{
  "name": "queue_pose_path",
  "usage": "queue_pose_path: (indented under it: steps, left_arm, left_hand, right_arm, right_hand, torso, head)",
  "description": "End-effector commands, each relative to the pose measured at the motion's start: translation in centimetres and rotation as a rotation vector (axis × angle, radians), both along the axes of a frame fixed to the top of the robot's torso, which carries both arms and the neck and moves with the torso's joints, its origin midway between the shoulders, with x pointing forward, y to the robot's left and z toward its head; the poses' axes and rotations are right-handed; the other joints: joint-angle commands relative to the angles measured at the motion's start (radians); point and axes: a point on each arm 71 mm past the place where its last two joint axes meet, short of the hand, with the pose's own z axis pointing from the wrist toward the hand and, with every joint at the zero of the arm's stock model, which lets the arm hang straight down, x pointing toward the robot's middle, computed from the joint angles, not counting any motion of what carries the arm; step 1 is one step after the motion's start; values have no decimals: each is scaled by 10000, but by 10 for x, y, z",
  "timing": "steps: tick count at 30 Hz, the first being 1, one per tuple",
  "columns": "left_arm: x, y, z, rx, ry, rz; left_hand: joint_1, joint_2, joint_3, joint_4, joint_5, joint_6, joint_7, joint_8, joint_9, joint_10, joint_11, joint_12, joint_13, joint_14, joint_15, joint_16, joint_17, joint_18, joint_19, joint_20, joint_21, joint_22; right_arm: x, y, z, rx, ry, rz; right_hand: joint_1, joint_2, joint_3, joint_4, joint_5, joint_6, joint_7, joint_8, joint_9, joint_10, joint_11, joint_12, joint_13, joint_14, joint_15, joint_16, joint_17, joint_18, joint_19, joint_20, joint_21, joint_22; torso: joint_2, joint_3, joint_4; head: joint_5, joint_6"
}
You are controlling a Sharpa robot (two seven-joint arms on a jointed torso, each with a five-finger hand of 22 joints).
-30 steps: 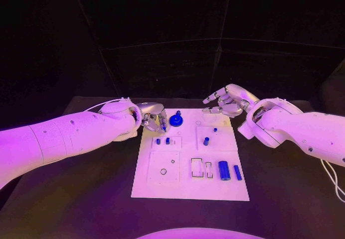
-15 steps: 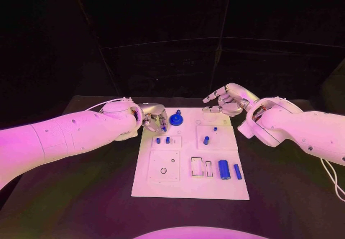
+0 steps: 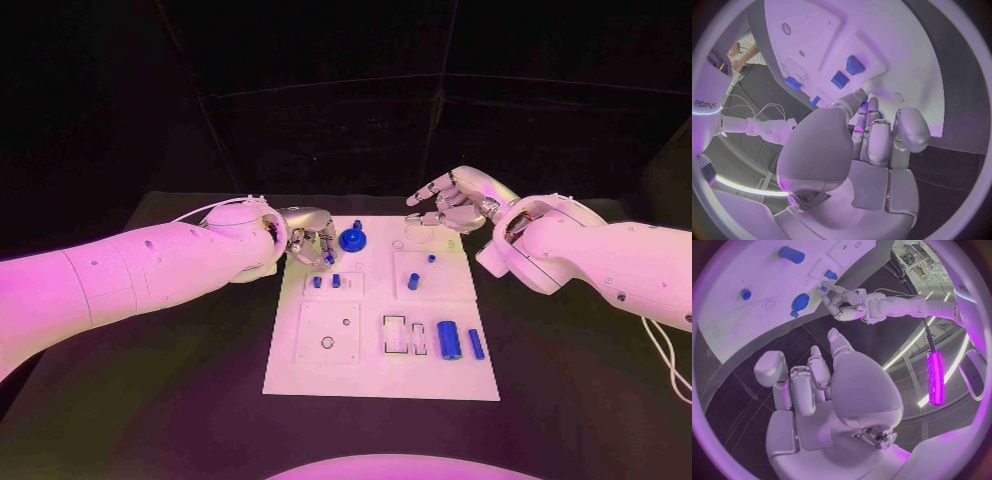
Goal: Assemble the parts on the task board
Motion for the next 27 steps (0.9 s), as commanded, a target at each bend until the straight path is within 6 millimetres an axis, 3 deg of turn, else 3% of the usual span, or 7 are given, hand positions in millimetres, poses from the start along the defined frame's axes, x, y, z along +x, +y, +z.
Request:
queue_pose_path:
  steps: [1, 27]
  left_arm:
    - [-1, -2, 0, 24, -22, -79]
    - [1, -4, -3, 397, 344, 116]
  left_hand:
    - [-32, -43, 60, -16, -51, 88, 5, -65, 6, 79, -20, -47, 10, 188, -51, 17, -9, -156, 25, -8, 8, 12]
    - [-201, -144, 119, -27, -94, -52, 78, -210, -61, 4, 42, -205, 4, 167, -8, 10, -82, -154, -12, 21, -31, -9]
  right_arm:
    - [0, 1, 2, 25, -89, 16]
    - [0, 1, 2, 23, -80, 37]
  right_hand:
    - [1, 62, -21, -10, 57, 64, -4, -57, -8, -58, 19, 4, -8, 723, -47, -40, 1116, 158, -60, -21, -58, -1]
    - [19, 73, -19, -16, 56, 65, -4, -58, -8, -58, 19, 1, -12, 723, -48, -44, 1111, 159, -59, -22, -60, -3]
  torso:
    - [3, 1, 1]
    - [0, 0, -1]
  head:
    - [-6, -5]
    - [-22, -22]
